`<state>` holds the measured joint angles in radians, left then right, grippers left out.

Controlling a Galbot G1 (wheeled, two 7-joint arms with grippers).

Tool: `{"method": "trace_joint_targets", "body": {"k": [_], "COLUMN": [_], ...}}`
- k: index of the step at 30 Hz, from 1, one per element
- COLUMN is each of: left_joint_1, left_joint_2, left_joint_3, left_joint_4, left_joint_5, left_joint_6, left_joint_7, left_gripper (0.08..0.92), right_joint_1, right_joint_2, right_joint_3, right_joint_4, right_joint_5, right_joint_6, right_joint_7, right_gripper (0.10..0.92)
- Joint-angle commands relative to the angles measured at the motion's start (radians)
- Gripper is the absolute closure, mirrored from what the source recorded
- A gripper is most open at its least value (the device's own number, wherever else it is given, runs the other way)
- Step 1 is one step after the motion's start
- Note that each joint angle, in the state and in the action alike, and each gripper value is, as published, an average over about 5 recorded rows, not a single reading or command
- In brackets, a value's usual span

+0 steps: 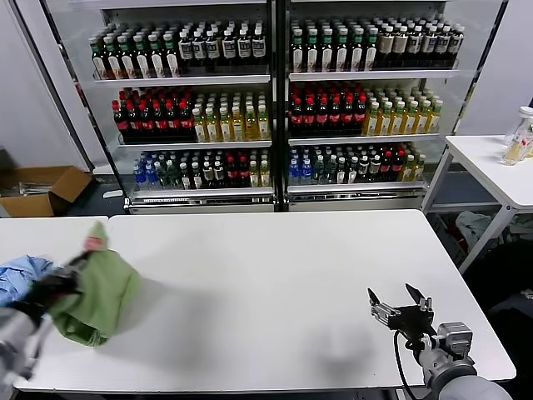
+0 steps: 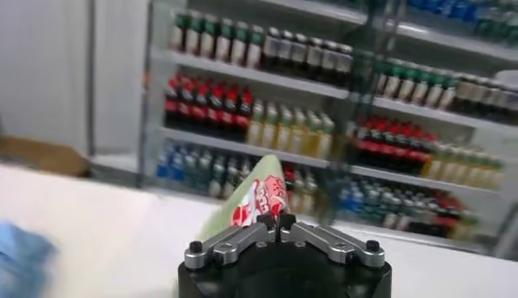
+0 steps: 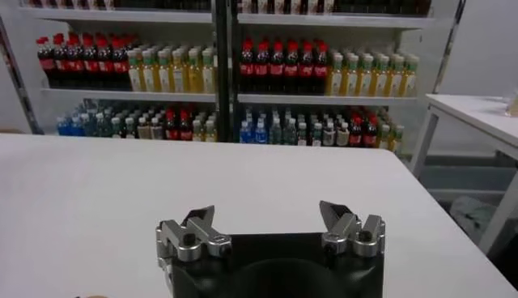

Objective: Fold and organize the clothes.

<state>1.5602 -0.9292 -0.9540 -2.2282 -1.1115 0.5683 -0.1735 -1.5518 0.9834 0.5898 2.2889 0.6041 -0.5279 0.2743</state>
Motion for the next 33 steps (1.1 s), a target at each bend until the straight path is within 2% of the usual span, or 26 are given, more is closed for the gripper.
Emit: {"method": "trace_joint_targets", "body": {"k": [1,11,16,21,25,29,33], "left_joint_1": [-0.178,-0.380,-0.434,-0.414,-0.323,-0.195,-0.096], "left_joint_2": [-0.430,-0.572,-0.560,-0.479,-0.342,-0.193,-0.139], "left_joint_3": [0.742,0.773,0.755,0.692,0.566,0.382,0.247], "left_joint_4": [-0.036,0.174,0.216,0.143,0.049,0.068,0.076], "left_joint_5": [0.357,0.474,0.470,0.470,0.567,0.725,0.737], "left_joint_6": [-0.001,-0.075,-0.097,-0.131,-0.198,-0.303,-0.343], "left_joint_7": [-0.056,-0.102,-0.104,-0.035,0.073,0.157,0.175], "left_gripper": [0.917,0.917,0.902,0.791,0.670,0.557,0.445], "right_joint_1": [-0.014,0.000,0.027,0.088,0.189,0.358,0.516], "right_joint_2": [0.005,0.002,-0.006,-0.014,0.006,0.113,0.249], "right_joint_3": [0.003,-0.005,-0.015,-0.062,-0.209,-0.475,-0.689], "right_joint_4": [0.004,0.004,-0.002,-0.018,-0.043,-0.139,-0.306], "right_joint_5": [-0.009,-0.016,-0.013,-0.007,0.006,0.009,0.021], "right_joint_6": [0.000,-0.002,-0.005,-0.009,-0.016,-0.026,-0.033], "right_joint_7": [0.001,0.002,0.001,-0.003,0.004,0.028,0.046], "right_gripper": [0.203,0.203,0.203,0.203,0.203,0.203,0.203]}}
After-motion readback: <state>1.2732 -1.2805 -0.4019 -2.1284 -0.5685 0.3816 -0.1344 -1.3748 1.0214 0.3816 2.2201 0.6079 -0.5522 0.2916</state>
